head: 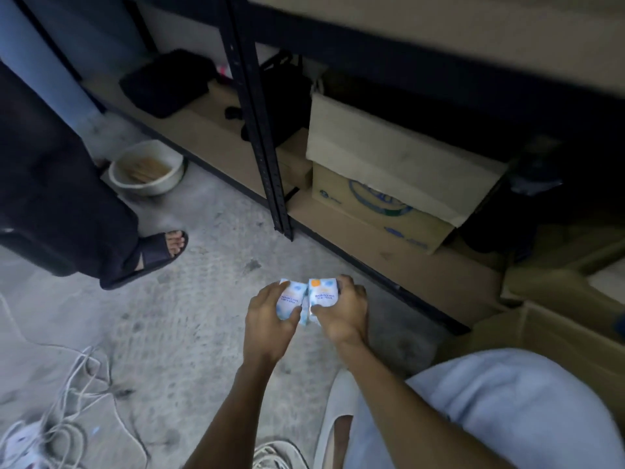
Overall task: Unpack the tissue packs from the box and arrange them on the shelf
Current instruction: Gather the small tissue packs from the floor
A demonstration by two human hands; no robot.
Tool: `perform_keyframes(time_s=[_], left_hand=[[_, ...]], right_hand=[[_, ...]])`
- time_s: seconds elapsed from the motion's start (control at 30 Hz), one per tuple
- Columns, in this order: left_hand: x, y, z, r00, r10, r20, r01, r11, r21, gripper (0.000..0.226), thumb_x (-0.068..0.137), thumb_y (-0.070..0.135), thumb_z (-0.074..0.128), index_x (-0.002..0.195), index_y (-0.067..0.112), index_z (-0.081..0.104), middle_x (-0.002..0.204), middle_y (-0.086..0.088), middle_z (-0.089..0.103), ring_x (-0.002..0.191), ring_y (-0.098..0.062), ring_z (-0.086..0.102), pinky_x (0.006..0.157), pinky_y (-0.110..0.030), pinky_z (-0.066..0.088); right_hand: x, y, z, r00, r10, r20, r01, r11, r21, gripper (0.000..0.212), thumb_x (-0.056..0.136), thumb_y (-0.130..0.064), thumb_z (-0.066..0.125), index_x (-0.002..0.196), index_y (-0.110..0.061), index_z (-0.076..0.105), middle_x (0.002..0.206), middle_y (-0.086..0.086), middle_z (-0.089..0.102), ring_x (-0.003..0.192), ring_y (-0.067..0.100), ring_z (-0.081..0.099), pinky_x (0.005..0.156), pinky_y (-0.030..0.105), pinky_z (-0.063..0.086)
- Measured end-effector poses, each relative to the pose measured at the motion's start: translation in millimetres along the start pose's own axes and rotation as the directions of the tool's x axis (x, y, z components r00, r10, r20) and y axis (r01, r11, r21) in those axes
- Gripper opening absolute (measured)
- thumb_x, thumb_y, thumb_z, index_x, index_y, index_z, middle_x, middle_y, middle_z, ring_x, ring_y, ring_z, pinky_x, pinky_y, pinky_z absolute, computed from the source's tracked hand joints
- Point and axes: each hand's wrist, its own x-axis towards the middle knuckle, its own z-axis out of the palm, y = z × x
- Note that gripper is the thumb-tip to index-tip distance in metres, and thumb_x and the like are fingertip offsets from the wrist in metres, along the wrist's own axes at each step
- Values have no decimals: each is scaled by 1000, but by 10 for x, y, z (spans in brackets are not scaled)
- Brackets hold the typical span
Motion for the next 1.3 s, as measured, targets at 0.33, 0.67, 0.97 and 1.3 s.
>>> perform_keyframes(time_s=[0.33,0.67,0.97,1.3], left_hand=[[119,1211,-663,956,212,-201,-229,971,-69,45,78,30,71,119,14,64,121,-2,64,111,-18,57,96,-26,39],[114,2648,-1172,837,403,-371,-494,847,-194,42,78,25,76,117,15,65,121,2,64,111,-14,58,96,-38,47],[59,3875,-930,766,555,-324,-633,739,-229,40,74,29,74,112,16,68,113,1,67,102,-15,61,91,-30,47],[65,4692,-431,821,564,-86,-564,780,-271,41,75,32,74,113,18,68,116,-1,64,104,-16,59,92,-29,49]], right_hand=[[-386,-656,-1113,963,-197,-182,228,959,167,52,64,-13,80,110,-22,58,107,2,56,95,18,58,81,29,49],[-842,-1203,-2542,820,-314,-479,452,868,204,66,62,-16,82,122,-23,56,110,0,56,98,12,55,85,19,40],[-782,-930,-3780,695,-261,-670,446,888,117,69,64,-16,82,127,-18,54,115,4,61,105,18,59,97,31,45],[-643,-598,-4462,686,-220,-694,347,937,46,56,69,-19,79,119,-21,53,109,9,64,102,24,60,73,13,47]])
